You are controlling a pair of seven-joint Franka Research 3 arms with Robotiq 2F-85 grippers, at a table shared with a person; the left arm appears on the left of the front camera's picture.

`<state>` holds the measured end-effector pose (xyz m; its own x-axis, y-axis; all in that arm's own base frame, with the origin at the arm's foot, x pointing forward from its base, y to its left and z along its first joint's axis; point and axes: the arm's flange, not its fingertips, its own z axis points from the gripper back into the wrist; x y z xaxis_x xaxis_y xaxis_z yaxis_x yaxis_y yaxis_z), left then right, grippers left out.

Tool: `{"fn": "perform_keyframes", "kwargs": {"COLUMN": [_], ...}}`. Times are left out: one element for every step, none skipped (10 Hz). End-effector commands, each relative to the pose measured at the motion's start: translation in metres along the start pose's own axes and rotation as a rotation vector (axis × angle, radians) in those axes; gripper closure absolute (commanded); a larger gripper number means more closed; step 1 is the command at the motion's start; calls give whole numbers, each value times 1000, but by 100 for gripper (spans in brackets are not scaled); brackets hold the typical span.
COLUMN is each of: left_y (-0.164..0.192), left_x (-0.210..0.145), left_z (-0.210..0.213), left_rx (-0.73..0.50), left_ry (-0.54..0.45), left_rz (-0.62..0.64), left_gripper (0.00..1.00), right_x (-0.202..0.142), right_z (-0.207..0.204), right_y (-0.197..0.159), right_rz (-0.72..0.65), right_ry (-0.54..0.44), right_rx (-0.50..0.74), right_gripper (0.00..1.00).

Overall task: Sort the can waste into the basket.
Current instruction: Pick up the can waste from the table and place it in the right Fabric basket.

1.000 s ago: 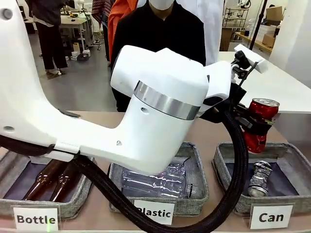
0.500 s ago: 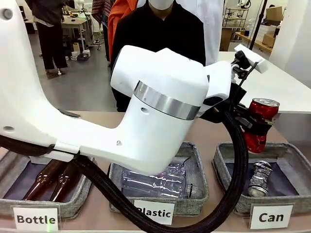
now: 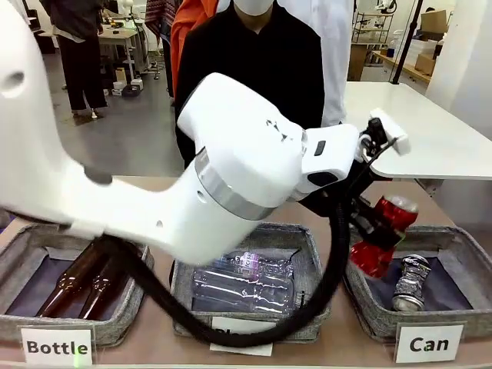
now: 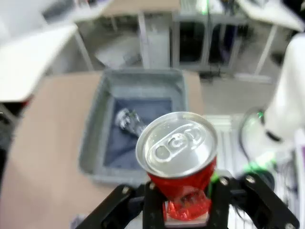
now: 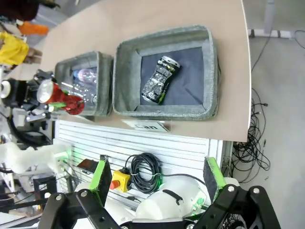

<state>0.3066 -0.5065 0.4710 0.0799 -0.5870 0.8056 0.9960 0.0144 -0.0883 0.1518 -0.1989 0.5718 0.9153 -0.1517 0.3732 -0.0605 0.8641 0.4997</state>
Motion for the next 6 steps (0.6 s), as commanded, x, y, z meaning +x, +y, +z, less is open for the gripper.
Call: {"fn": "perform_keyframes", "kwargs": {"left_y": [35,41,43,44,49,52], "left_x": [59,65,75,85,92,95], "left_z": [-19,-35,-50,-61,-72,-85], "left_rx": [-88,-81,-88,-85,-111,-75], "left_ry": [118,144,154,168,183,198], "left_rz": [-18,-38,-44,-41,-11,7], "left_gripper": [73,73,73,73,73,73], "right_x": [0,0,0,0,0,0], "right_z": [-2,-2,-2,-2,-2,-2], "right_y": [1,1,1,1,1,1], "right_rz": [-2,-2,-2,-2,-2,-2], "right_ry": [2,2,2,2,2,2], "right_rx": [2,2,2,2,2,2], "right_gripper": [0,0,0,0,0,0]}}
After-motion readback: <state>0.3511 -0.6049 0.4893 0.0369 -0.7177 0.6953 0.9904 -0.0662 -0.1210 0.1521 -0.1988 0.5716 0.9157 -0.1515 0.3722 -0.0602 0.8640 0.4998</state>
